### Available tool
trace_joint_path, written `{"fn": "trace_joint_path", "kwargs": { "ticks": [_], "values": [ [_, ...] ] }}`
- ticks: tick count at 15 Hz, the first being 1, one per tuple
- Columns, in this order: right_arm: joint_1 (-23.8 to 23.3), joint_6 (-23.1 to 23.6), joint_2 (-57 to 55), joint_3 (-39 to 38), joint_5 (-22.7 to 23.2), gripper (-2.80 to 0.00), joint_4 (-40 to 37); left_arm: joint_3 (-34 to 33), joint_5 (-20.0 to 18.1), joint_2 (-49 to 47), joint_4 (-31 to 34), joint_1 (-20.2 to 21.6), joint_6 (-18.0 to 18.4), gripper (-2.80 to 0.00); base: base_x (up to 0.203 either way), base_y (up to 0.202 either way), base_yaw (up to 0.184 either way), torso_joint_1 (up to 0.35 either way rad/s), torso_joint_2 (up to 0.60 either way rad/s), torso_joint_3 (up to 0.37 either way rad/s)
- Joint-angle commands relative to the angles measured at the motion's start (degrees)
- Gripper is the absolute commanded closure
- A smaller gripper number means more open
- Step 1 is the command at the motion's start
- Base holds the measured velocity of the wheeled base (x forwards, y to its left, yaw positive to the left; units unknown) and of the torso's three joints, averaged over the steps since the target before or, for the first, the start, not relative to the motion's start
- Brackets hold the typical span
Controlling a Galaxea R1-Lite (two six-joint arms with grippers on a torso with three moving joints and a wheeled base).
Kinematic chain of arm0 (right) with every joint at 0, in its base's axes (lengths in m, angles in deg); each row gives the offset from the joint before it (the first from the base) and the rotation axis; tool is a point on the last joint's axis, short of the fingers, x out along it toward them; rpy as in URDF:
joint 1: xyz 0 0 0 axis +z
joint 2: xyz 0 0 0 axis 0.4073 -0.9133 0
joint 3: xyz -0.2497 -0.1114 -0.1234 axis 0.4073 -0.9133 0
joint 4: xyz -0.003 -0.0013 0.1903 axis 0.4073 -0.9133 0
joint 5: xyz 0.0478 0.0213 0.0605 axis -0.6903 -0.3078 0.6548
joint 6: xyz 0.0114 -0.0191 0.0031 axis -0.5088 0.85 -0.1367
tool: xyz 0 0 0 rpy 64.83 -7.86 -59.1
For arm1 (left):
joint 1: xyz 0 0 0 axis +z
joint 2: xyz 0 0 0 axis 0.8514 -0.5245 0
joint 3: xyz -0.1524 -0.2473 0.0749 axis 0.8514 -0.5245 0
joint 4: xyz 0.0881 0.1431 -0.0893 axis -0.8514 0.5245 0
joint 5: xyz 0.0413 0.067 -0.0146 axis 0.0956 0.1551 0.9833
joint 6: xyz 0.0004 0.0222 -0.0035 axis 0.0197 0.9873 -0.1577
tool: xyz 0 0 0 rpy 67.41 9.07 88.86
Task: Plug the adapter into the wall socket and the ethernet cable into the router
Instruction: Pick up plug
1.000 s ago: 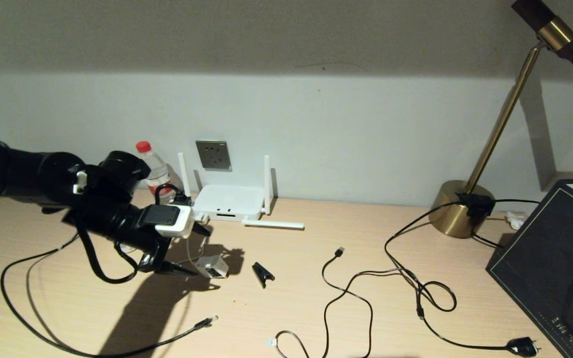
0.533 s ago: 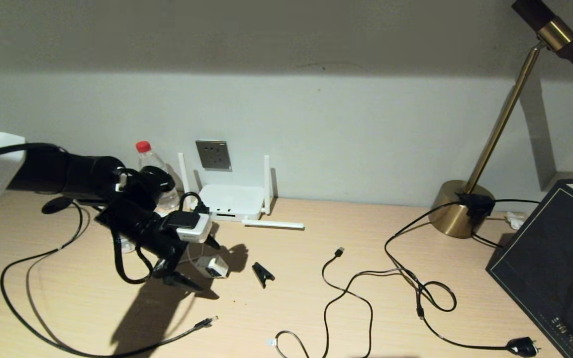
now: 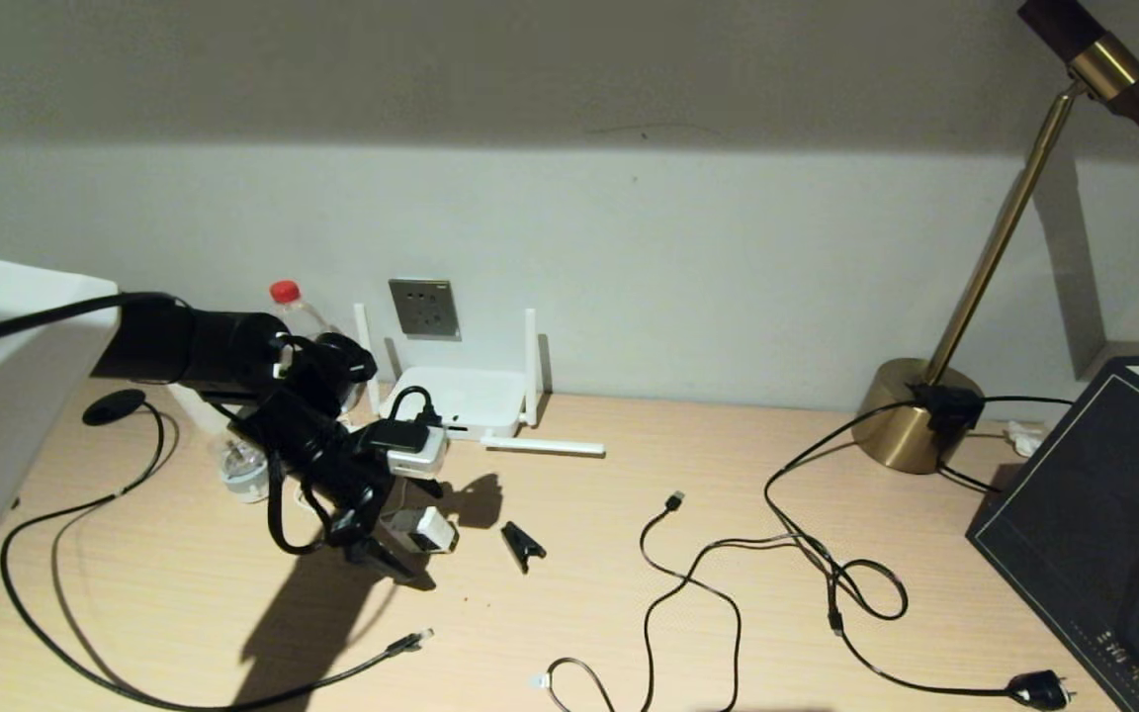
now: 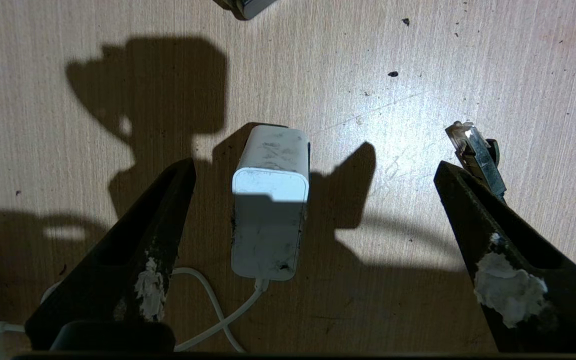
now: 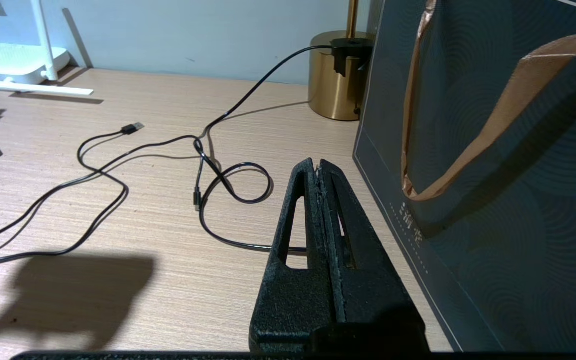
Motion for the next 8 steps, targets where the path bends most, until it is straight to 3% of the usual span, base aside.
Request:
{"fn": "trace_joint_path", "kwargs": {
  "ticks": [1,8],
  "values": [
    [0.0,0.0,-0.1,-2.0,0.0,0.0,0.1,0.3,0.9,0.0,0.2,-0.4,0.1,-2.8,0.0,0.0,0.0,0.0,0.0,0.0],
    [0.0,0.0,-0.1,-2.0,0.0,0.0,0.1,4.0,3.6,-3.1,0.1,-0.4,0.1,-2.8,0.0,0.0,0.0,0.0,0.0,0.0]
  ]
}}
